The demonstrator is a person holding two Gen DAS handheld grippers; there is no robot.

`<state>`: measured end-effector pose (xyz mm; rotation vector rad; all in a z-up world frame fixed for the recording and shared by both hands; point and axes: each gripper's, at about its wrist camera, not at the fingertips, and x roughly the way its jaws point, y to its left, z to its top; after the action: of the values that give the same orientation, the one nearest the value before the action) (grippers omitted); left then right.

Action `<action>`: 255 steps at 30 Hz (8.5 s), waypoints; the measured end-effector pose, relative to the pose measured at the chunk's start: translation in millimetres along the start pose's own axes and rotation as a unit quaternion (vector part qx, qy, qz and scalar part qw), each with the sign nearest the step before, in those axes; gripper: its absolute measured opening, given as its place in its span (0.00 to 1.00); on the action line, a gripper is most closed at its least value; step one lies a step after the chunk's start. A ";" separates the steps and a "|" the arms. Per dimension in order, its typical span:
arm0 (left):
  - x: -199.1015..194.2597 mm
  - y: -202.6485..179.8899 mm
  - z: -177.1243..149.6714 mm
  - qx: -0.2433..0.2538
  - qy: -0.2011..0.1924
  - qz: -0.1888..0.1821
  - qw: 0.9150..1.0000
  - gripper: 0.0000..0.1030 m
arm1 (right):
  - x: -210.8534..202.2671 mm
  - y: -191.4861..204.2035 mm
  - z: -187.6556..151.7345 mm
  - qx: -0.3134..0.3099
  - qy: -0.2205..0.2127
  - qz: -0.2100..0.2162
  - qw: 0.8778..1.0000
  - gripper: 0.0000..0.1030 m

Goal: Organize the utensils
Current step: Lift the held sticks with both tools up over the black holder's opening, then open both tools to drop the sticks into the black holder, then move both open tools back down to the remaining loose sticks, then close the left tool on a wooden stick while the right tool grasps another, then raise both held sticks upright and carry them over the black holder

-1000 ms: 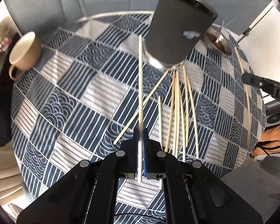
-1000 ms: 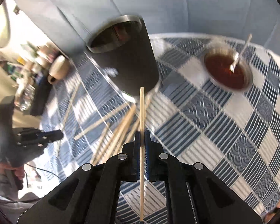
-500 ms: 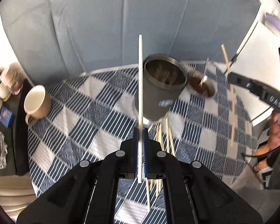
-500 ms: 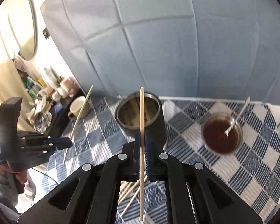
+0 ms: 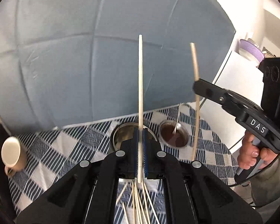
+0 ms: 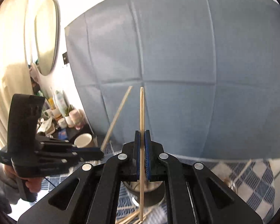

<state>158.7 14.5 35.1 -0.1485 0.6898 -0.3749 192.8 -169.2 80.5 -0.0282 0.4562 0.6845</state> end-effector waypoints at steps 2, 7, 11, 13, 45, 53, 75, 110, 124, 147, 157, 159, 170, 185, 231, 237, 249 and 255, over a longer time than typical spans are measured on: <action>8.4 2.3 4.2 -0.003 -0.015 -0.012 1.000 0.05 | 7.7 -1.1 4.9 -0.010 -0.004 -0.002 1.000 0.04; 33.3 10.5 8.3 -0.013 -0.045 -0.023 0.999 0.05 | 26.5 -12.9 14.5 0.003 -0.030 0.021 0.999 0.04; 51.2 17.3 9.4 -0.022 -0.050 -0.035 0.998 0.05 | 45.4 -22.4 13.5 0.018 -0.047 0.037 0.998 0.05; 59.2 19.0 8.9 -0.022 -0.047 -0.031 0.998 0.05 | 57.4 -26.1 10.2 0.027 -0.043 0.042 0.998 0.05; 45.4 34.1 -30.4 -0.041 -0.051 0.007 0.998 0.44 | 59.9 -41.4 -27.2 0.071 -0.005 -0.011 0.997 0.39; 19.8 41.5 -43.0 -0.061 -0.046 0.043 0.996 0.72 | 30.1 -35.3 -25.0 0.073 -0.015 -0.024 0.997 0.54; 46.0 49.9 -99.7 -0.030 0.119 0.134 0.983 0.88 | 19.3 -23.8 -59.6 0.091 0.057 -0.033 0.994 0.82; 112.0 70.7 -173.2 0.022 0.262 0.176 0.949 0.88 | 59.1 -21.8 -221.6 0.116 0.313 -0.104 0.937 0.82; 119.6 61.6 -184.4 0.057 0.270 0.177 0.945 0.90 | 84.6 -12.4 -249.3 0.092 0.380 -0.122 0.912 0.74; 109.8 59.7 -192.6 0.037 0.247 0.141 0.958 0.55 | 116.2 -0.3 -259.7 0.090 0.418 -0.153 0.891 0.72; 98.3 38.6 -200.9 0.073 0.261 0.101 0.957 0.16 | 104.2 5.5 -256.5 0.047 0.424 -0.112 0.897 0.11; 93.6 43.0 -202.2 0.047 0.273 0.088 0.957 0.12 | 99.0 2.0 -258.2 0.049 0.427 -0.107 0.896 0.08; 74.1 65.8 -219.2 -0.059 0.287 0.037 0.955 0.04 | 80.3 -26.2 -261.3 0.123 0.432 -0.061 0.891 0.03; 33.7 45.8 -178.2 -0.107 0.277 0.040 0.954 0.04 | 26.2 -22.4 -205.9 0.137 0.346 -0.007 0.928 0.02; -56.3 54.5 -140.0 -0.151 0.189 0.087 0.966 0.04 | 69.4 -23.8 -254.1 0.107 0.414 -0.073 0.901 0.04; -49.6 49.8 -122.2 -0.134 0.185 0.080 0.970 0.04 | 36.1 -26.9 -211.1 0.121 0.354 -0.061 0.926 0.04; -38.9 23.4 -66.6 -0.072 0.152 0.063 0.984 0.04 | -8.2 -25.4 -119.5 0.120 0.248 -0.049 0.960 0.04; -34.3 16.0 -36.9 -0.058 0.134 0.053 0.988 0.04 | -12.5 -27.3 -79.6 0.105 0.210 -0.055 0.971 0.04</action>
<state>115.3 42.0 23.1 -0.1737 0.9818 -0.2540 169.4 -211.7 10.5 0.0017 0.9257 0.5176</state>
